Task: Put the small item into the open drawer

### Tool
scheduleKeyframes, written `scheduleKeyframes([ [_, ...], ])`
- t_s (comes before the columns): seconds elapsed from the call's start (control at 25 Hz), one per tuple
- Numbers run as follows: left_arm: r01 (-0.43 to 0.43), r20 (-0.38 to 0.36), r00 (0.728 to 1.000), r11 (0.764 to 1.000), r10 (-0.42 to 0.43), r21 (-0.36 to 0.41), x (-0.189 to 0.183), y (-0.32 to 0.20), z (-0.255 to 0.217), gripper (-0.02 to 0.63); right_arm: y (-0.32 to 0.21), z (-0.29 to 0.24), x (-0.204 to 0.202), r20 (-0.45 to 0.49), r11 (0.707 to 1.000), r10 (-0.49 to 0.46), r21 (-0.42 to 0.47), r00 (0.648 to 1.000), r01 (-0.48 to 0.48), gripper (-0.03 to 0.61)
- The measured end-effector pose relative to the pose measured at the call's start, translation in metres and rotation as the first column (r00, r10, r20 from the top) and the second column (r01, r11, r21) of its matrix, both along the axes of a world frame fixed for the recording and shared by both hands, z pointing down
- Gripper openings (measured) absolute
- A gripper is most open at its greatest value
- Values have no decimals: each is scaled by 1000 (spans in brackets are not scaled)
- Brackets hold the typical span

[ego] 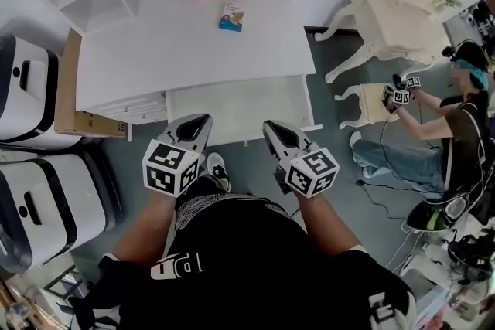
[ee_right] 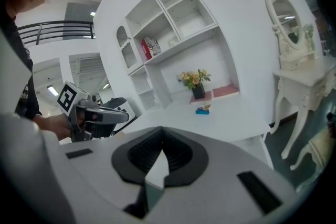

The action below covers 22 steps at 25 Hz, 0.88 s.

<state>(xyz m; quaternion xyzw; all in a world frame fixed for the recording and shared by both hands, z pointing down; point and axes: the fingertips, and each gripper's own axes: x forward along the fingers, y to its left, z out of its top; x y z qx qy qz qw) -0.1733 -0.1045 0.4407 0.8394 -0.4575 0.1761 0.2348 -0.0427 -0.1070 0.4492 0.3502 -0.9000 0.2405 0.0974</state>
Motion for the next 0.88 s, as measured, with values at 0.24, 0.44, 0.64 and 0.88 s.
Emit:
scheduleKeyframes([
  [0.24, -42, -6, 999, 999, 42, 4, -19, -37, 4, 15, -33, -1, -23, -27, 999, 31, 10, 999, -30, 9],
  [0.44, -83, -7, 997, 996, 83, 26, -31, -67, 6, 15, -56, -5, -32, -49, 997, 69, 36, 996, -67, 9],
  [0.64, -91, -9, 996, 995, 92, 37, -25, -85, 5, 15, -68, -10, -29, -56, 997, 72, 42, 996, -70, 9],
  [0.88, -64, 28, 998, 997, 63, 43, -3, -98, 2, 15, -84, -14, -7, -38, 998, 38, 49, 999, -36, 9],
])
